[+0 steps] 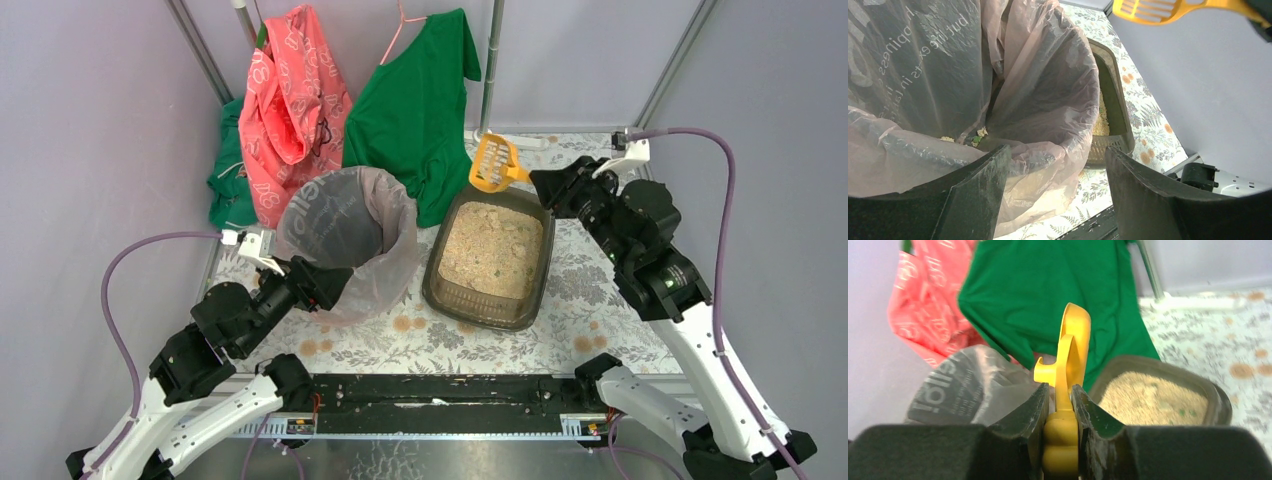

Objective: Clean the litter box

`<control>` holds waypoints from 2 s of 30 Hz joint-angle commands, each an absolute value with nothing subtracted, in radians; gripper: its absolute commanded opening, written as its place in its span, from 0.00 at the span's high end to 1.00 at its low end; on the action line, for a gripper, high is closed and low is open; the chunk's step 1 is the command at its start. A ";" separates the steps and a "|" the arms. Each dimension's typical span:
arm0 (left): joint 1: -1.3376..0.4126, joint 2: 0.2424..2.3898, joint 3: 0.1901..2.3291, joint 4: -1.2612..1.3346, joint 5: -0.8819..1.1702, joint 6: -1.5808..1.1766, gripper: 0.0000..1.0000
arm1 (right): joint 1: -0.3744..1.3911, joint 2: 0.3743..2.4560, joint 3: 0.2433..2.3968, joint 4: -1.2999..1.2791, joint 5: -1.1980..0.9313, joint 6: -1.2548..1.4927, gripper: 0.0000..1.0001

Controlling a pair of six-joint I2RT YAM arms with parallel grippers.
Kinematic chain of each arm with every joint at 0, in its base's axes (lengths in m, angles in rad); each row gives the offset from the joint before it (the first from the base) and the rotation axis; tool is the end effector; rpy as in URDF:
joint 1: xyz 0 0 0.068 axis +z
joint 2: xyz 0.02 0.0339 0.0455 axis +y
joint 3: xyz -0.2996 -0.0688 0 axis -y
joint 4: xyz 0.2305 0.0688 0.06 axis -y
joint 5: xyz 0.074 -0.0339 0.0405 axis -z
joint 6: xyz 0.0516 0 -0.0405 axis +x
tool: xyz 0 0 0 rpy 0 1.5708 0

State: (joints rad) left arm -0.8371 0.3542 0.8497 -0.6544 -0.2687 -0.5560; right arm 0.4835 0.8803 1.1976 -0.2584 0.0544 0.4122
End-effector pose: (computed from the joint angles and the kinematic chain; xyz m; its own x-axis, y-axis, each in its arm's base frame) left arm 0.0339 -0.0171 0.3602 -0.3753 -0.3437 -0.8608 0.4032 0.7757 -0.4855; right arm 0.1383 0.0695 0.4808 -0.1190 0.3894 -0.9134 -0.4022 0.8222 0.4029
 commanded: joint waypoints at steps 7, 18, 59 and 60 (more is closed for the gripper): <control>-0.843 0.335 0.820 -0.658 -0.247 -0.570 0.24 | 0.465 0.929 1.081 -0.468 0.308 0.500 1.00; -0.843 0.325 0.796 -0.660 -0.249 -0.576 0.24 | 0.465 0.998 0.961 -0.473 0.354 0.640 1.00; -0.843 0.342 0.790 -0.679 -0.260 -0.561 0.24 | 0.442 1.224 0.507 0.328 0.014 0.564 1.00; -0.843 0.344 0.785 -0.672 -0.254 -0.561 0.24 | 0.441 1.223 0.494 0.328 0.028 0.567 1.00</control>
